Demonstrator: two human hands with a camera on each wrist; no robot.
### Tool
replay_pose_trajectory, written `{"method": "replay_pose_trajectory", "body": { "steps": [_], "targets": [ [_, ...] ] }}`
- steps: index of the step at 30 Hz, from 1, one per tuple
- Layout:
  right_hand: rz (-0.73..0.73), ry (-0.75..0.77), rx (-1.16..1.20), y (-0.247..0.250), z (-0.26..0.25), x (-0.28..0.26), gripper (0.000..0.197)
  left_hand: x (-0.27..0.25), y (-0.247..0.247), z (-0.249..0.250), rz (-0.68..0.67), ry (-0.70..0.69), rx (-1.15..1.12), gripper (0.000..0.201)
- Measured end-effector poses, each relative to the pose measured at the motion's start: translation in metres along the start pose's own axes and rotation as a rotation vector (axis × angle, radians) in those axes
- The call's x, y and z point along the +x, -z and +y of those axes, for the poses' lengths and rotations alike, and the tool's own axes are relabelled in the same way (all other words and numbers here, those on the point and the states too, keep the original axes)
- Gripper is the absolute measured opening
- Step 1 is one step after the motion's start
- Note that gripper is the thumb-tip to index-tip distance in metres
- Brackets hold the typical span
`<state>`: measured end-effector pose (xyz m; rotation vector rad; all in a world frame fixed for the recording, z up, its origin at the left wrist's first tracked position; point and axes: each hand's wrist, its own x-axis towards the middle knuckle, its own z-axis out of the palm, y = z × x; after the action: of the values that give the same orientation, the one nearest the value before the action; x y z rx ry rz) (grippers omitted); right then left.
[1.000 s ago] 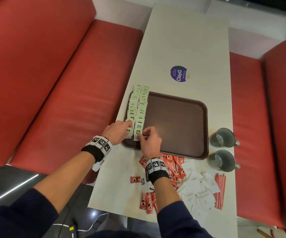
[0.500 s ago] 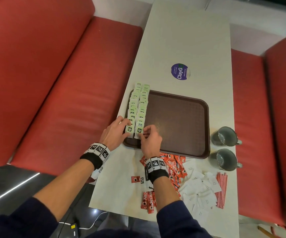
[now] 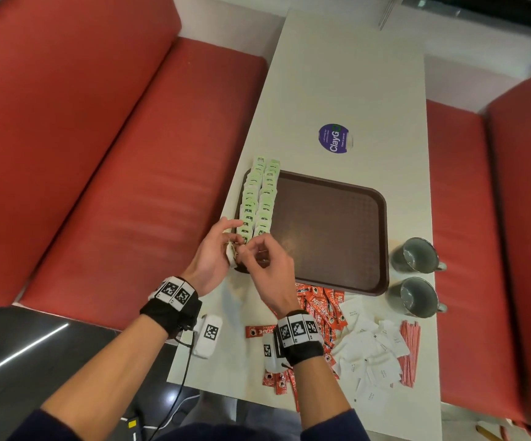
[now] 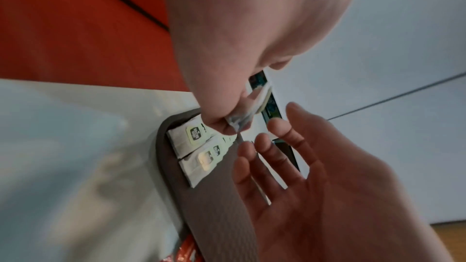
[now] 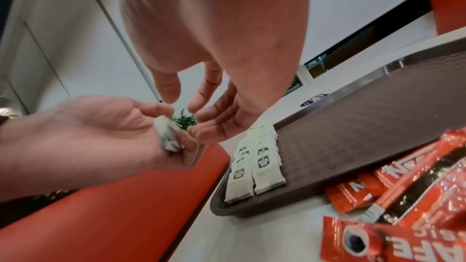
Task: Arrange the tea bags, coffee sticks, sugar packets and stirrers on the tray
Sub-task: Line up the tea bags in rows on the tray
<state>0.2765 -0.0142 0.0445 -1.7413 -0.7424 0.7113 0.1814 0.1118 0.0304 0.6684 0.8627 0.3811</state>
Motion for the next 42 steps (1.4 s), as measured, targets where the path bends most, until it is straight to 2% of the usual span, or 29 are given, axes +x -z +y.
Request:
{"method": "replay_pose_trajectory", "body": {
  "steps": [6,10,12,14,17,19,21,23,27,31,38,42],
  "targets": [
    [-0.002,0.037,-0.097,-0.010,0.004,-0.004,0.015,-0.008,0.004,0.003,-0.066,0.003,0.004,0.039],
    [-0.019,0.037,-0.096,-0.016,0.004,-0.004,0.017,-0.014,0.002,0.003,-0.129,-0.026,0.039,0.065],
    [-0.045,0.030,-0.054,-0.017,0.005,-0.004,0.017,-0.016,-0.001,0.004,-0.141,-0.032,0.055,0.065],
    [-0.015,-0.070,0.073,-0.014,0.005,-0.005,0.016,-0.017,-0.002,0.004,-0.143,-0.054,0.105,0.054],
    [0.117,-0.295,0.335,-0.007,0.009,-0.002,0.022,-0.019,0.003,0.000,-0.150,-0.167,0.362,0.035],
    [0.177,-0.373,0.441,-0.001,0.012,0.002,0.023,-0.019,0.007,-0.004,-0.209,-0.230,0.559,0.036],
    [0.177,-0.400,0.468,0.004,0.011,0.005,0.021,-0.020,0.007,-0.007,-0.245,-0.253,0.694,0.045],
    [0.158,-0.401,0.451,0.007,0.012,0.007,0.021,-0.019,0.004,-0.008,-0.233,-0.269,0.749,0.048],
    [0.111,-0.369,0.435,0.009,0.015,0.007,0.029,-0.015,-0.002,-0.007,-0.141,-0.316,0.827,0.029],
    [0.092,-0.314,0.445,0.013,0.018,0.006,0.022,-0.014,-0.004,-0.007,-0.105,-0.300,0.686,0.016],
    [0.125,-0.252,0.388,0.020,0.020,0.008,0.029,-0.014,0.003,-0.009,-0.152,-0.201,0.650,0.023],
    [0.086,-0.261,0.319,0.018,0.025,0.009,0.021,-0.013,0.005,-0.009,-0.155,-0.214,0.668,0.024]
  ]
}}
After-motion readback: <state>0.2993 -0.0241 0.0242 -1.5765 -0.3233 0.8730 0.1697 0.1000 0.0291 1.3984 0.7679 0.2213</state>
